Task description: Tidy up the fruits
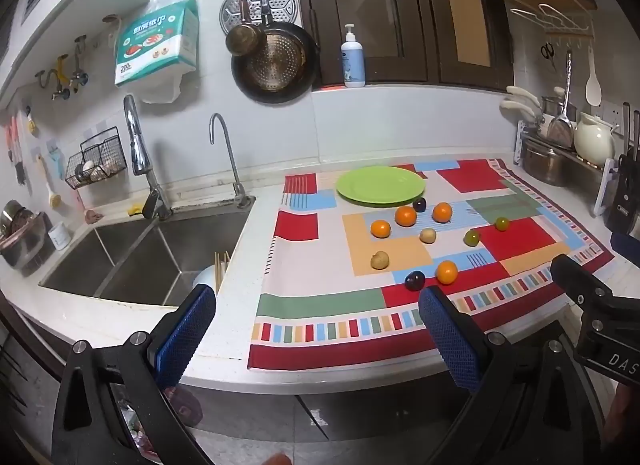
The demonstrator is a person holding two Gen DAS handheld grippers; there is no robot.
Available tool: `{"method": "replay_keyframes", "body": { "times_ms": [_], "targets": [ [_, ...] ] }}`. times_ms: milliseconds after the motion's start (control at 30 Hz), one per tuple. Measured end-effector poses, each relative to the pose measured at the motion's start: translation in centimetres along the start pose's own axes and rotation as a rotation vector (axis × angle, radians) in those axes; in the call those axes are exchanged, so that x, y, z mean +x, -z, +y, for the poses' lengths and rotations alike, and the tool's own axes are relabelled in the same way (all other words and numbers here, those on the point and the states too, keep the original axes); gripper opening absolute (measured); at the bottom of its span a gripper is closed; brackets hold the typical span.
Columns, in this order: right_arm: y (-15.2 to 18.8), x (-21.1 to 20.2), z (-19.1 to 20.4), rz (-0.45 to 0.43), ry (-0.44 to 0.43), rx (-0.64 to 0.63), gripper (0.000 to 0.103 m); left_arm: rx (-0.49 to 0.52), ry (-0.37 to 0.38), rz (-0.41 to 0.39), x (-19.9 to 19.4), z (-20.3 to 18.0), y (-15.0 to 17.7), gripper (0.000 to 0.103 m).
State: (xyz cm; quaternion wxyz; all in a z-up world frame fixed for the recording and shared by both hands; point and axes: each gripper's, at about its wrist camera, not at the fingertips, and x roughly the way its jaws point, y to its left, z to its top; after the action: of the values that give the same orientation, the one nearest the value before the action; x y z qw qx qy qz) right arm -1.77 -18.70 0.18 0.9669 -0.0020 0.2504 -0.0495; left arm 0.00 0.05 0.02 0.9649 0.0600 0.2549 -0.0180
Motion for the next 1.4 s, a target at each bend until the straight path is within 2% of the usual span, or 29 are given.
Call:
{"method": "replay_keyframes", "body": {
  "times_ms": [1400],
  "targets": [
    [0.5, -1.4, 1.3, -0.030, 0.013, -0.014, 0.103, -0.007, 0.055, -0.040, -0.9, 2.1, 0.3, 0.103]
  ]
}}
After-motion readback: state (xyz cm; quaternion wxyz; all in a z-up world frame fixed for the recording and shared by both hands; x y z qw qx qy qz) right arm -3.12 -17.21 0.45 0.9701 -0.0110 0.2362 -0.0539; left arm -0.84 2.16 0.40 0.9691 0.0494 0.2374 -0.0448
